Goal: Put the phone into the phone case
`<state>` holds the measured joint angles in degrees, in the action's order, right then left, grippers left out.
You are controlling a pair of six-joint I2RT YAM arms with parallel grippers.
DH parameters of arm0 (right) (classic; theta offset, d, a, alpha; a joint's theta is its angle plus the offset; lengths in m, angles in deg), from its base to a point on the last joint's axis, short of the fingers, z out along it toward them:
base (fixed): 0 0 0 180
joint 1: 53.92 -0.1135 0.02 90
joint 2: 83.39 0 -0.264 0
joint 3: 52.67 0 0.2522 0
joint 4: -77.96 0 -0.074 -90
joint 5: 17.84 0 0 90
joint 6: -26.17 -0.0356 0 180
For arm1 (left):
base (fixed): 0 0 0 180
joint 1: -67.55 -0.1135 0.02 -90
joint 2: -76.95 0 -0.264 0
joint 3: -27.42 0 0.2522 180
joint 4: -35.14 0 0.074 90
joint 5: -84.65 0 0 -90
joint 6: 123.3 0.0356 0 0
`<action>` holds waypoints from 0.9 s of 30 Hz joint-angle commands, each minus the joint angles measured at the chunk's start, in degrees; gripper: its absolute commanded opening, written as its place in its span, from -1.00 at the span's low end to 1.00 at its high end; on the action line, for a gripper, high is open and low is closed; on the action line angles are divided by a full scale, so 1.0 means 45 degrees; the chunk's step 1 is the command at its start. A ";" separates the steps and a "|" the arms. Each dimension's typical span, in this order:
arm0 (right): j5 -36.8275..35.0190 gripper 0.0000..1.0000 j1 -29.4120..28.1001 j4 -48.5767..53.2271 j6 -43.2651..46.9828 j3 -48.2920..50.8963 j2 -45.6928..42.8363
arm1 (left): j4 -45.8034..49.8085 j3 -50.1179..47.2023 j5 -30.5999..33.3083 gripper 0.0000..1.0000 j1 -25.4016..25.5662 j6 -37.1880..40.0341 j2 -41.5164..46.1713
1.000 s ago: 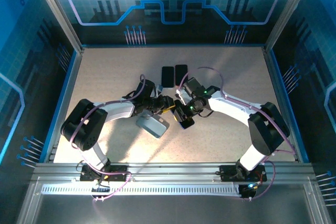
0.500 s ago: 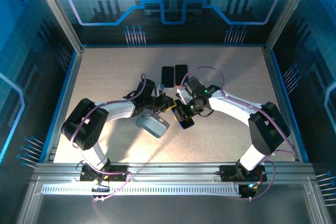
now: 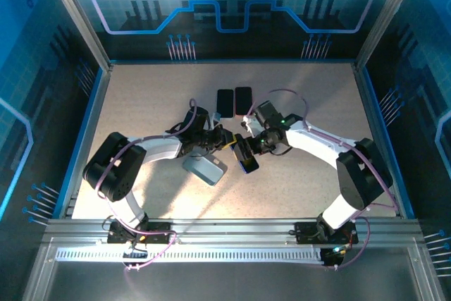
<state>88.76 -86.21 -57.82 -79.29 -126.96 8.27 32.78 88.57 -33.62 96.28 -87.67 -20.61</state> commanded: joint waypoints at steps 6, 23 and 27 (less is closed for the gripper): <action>0.0362 0.82 0.0502 -0.1246 -0.0590 0.0876 -0.1471 | -0.0190 0.0281 0.0795 -1.00 0.0061 -0.0099 0.0417; -0.0812 0.95 0.1189 -0.5594 -0.3746 0.4904 -0.4309 | 0.0692 0.0568 0.2650 -1.00 0.0012 0.0613 0.1690; 0.0187 0.99 0.1519 -0.7075 -0.5048 0.5596 -0.4343 | 0.0050 0.0416 0.3172 -1.00 0.0006 0.0493 0.1912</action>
<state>86.81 -80.59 -82.78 -96.38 -103.68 -10.55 36.56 89.40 -21.51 96.28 -85.70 -14.99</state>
